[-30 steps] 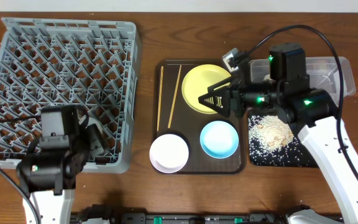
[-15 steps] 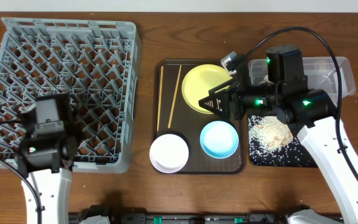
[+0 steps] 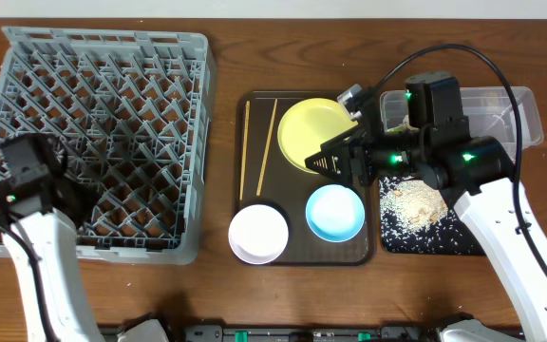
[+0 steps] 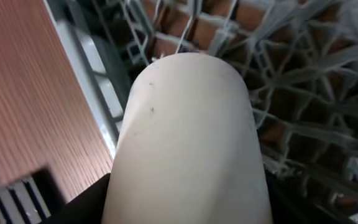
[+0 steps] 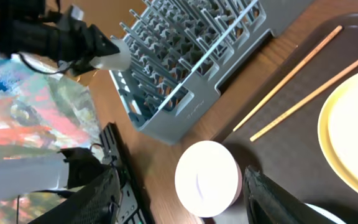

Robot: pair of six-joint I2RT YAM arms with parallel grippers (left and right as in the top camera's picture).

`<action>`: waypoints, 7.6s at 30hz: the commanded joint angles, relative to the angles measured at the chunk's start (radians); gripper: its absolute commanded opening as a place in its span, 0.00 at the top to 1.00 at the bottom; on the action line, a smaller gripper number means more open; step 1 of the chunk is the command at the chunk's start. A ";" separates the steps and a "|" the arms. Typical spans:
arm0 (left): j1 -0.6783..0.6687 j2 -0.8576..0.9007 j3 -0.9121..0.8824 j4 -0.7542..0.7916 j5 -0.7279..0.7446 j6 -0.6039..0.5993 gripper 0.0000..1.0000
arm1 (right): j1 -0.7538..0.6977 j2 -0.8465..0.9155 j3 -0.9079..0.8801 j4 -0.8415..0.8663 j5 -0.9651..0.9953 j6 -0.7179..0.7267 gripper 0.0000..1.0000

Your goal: Sort waste into correct bins and load items into the dishwasher

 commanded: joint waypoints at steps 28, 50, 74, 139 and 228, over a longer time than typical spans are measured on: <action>-0.308 -0.169 0.159 -0.130 0.698 0.472 0.03 | 0.013 -0.013 0.006 -0.028 0.462 0.155 0.32; -0.829 -0.124 0.158 -0.131 0.524 0.464 0.02 | 0.013 -0.008 0.006 -0.084 0.549 0.207 0.22; -0.829 -0.123 0.158 -0.131 0.524 0.464 0.02 | -0.006 -0.008 0.006 -0.106 0.615 0.175 0.01; -0.829 -0.123 0.158 -0.130 0.526 0.463 0.02 | -0.245 -1.366 -1.237 0.662 0.784 -0.156 0.01; -0.677 0.282 0.238 0.092 0.144 0.422 0.52 | -0.245 -1.366 -1.237 0.662 0.784 -0.156 0.01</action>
